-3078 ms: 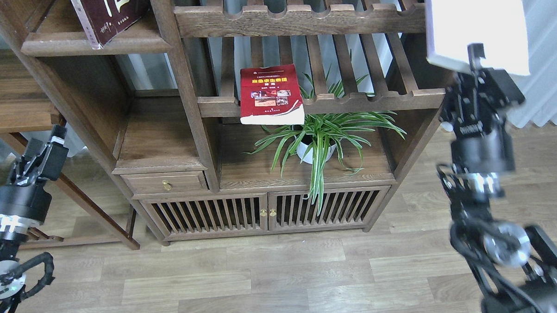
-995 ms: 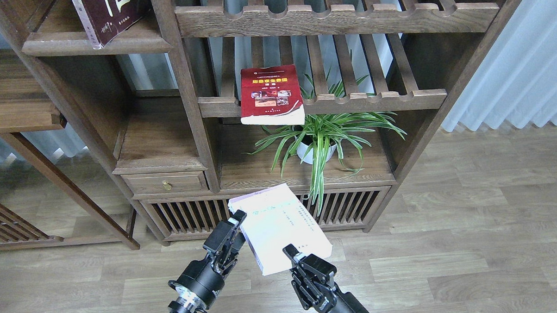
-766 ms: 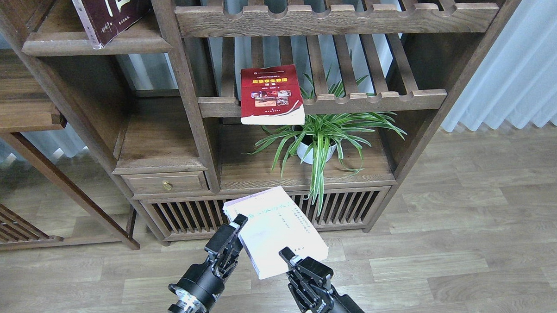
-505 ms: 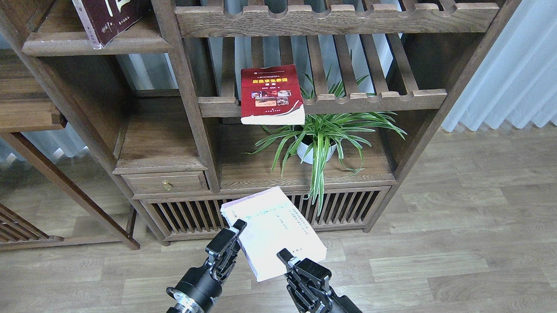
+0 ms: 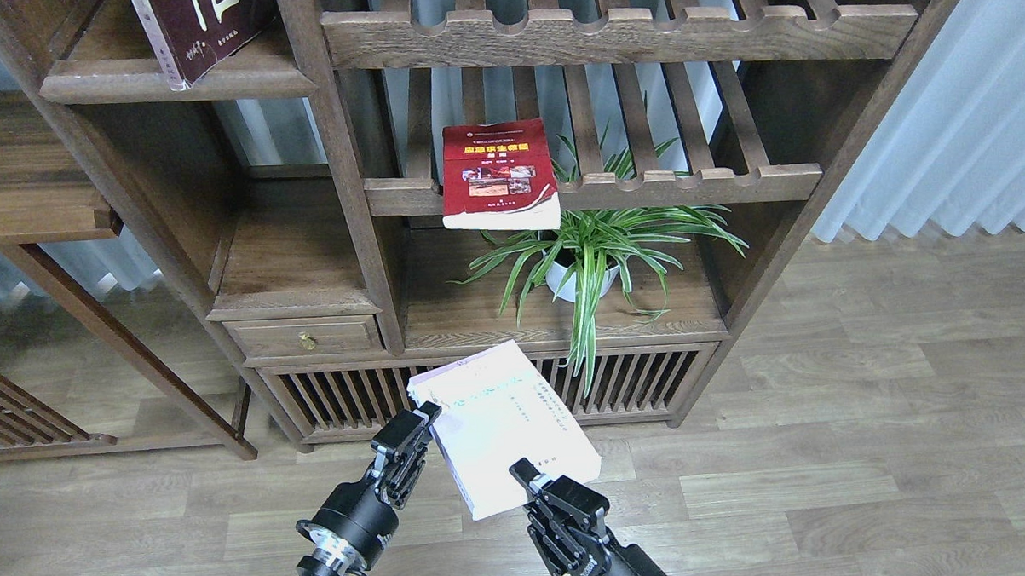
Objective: Organize books on shelf
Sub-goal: 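Grip the white book between both grippers in front of the shelf, then carry the white book with the left gripper up onto the side shelf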
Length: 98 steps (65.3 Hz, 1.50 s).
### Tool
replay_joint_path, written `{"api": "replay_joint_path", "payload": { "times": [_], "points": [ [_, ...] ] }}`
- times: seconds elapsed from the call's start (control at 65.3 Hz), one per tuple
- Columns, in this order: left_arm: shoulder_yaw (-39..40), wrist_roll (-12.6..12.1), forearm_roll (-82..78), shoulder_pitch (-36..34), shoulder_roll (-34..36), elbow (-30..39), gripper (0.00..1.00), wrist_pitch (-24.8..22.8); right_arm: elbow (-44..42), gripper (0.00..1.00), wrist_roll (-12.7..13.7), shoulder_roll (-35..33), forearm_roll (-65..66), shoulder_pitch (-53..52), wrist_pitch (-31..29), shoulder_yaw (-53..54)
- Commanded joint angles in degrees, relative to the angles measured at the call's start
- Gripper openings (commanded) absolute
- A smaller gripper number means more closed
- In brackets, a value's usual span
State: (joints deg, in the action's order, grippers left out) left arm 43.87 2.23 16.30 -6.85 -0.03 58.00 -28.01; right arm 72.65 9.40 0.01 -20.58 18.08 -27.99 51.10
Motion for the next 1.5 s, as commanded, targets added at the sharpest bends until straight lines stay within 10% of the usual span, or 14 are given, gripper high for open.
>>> {"api": "replay_joint_path", "payload": {
  "times": [0.0,0.49,0.597,0.75,1.485],
  "points": [
    [-0.1,-1.1,0.0,0.0,0.0,0.1,0.06,0.0,-0.1,0.02,0.0,0.0,0.0,0.0,0.0,0.0],
    [2.4,-3.4,-1.7,-0.2,0.0,1.1,0.04,0.0,-0.3,0.08,0.0,0.0,0.2,0.1,0.0,-0.3],
    [3.6,-3.3,-3.3,-0.2,0.0,2.9,0.04,0.0,-0.5,0.66,0.0,0.0,1.9,-0.1,0.0,-2.1],
    [5.0,-3.3,-3.5,-0.2,1.4,8.4,0.05,0.0,-0.7,0.95,-0.1,0.0,6.0,-0.2,0.0,-1.5],
    [27.1,-3.1,-3.1,-1.4,30.3,21.0,0.05,0.0,-0.9,0.98,-0.2,0.0,6.2,-0.1,0.0,0.1]
  ]
}}
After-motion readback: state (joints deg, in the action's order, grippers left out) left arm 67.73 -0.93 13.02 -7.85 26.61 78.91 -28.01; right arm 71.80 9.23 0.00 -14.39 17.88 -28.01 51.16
